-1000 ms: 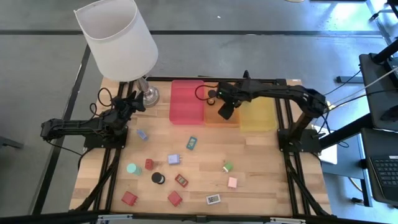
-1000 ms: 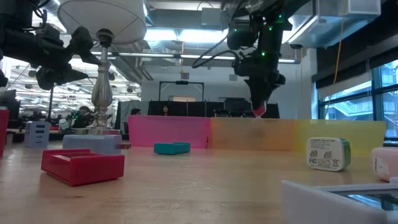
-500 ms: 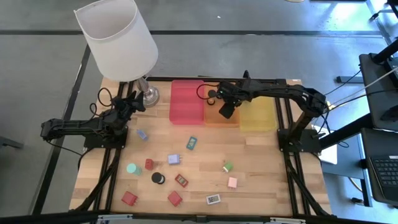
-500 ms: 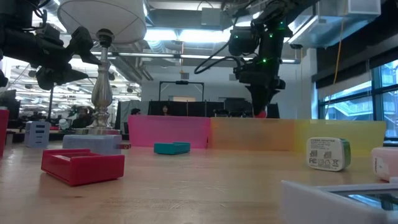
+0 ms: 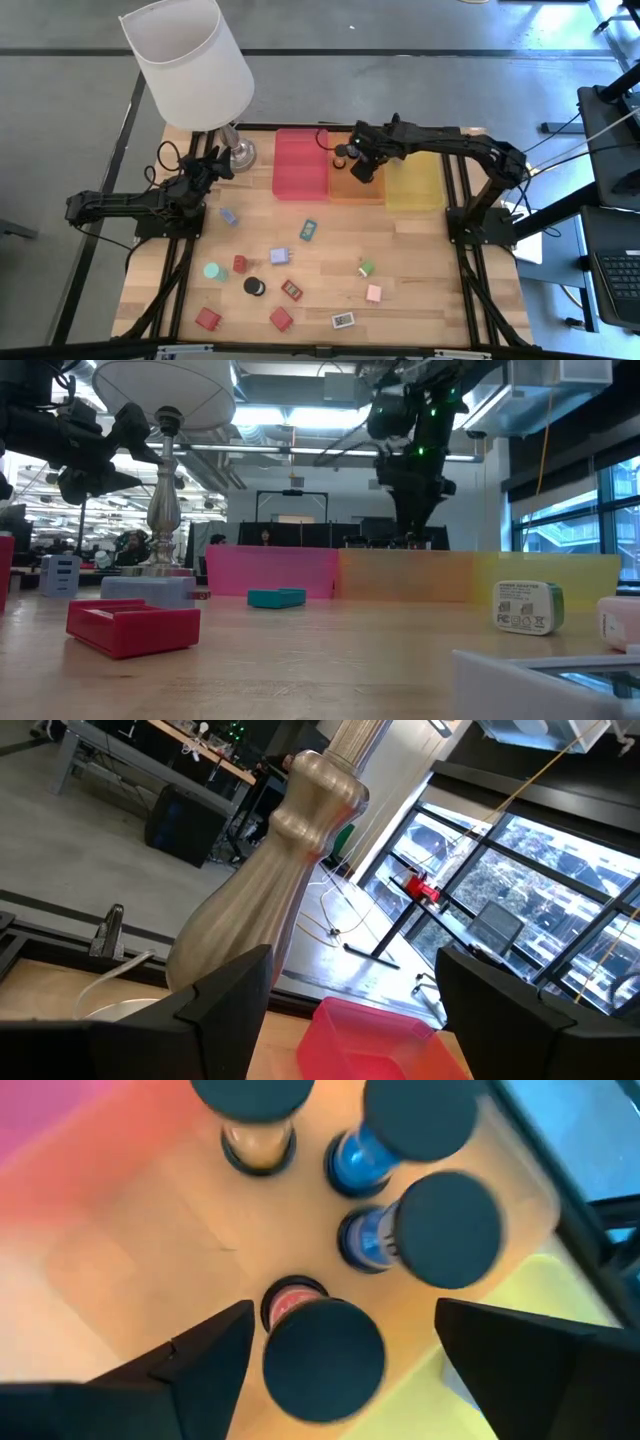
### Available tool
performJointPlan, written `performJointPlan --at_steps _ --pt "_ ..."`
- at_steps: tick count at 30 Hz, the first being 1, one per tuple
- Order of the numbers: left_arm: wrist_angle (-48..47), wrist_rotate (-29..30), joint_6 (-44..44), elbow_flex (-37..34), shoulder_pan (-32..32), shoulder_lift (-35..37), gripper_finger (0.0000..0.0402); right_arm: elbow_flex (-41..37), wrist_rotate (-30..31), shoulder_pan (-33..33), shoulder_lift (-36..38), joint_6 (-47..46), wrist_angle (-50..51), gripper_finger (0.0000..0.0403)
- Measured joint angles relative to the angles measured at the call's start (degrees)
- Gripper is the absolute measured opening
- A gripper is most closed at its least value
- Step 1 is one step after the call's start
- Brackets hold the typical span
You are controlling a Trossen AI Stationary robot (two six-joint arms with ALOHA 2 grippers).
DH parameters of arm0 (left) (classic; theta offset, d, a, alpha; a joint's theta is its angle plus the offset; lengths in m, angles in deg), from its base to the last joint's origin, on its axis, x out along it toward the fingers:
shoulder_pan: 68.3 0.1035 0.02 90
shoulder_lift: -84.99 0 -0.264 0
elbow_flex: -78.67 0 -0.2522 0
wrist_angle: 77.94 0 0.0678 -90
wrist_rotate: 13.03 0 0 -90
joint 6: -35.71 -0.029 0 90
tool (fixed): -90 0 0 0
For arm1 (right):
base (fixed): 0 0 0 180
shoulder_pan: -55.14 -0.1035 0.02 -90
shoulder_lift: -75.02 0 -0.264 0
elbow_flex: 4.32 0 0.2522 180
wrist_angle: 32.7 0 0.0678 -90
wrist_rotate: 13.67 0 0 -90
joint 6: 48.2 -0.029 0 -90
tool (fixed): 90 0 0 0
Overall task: Pick & Place Office items
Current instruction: Put the green charger adapter into the yellow bin
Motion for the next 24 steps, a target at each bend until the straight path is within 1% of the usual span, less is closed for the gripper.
performJointPlan --at_steps 5,10,15,20,22,24 --pt "0.0 0.0 0.0 0.0 0.0 0.0 0.0276 2.4 -0.2 -0.1 4.9 1.4 3.7 0.0326" --pt "0.0 0.0 0.0 0.0 0.0 0.0 0.0276 2.0 -2.8 -2.6 12.6 7.8 6.4 0.0327" --pt "0.0 0.0 0.0 0.0 0.0 0.0 0.0276 -2.8 -9.8 -6.9 21.1 16.0 4.0 0.0327" --pt "0.0 -0.1 0.0 0.0 0.0 0.0 0.0276 -9.0 -23.5 -10.7 26.1 21.5 -0.3 0.0327" --pt "0.0 -0.1 0.0 0.0 0.0 0.0 0.0276 -11.0 -25.9 -12.0 26.6 24.2 -1.8 0.0327" --pt "0.0 -0.1 0.0 0.0 0.0 0.0 0.0276 -12.8 -26.0 -13.6 26.7 27.6 -3.9 0.0327"
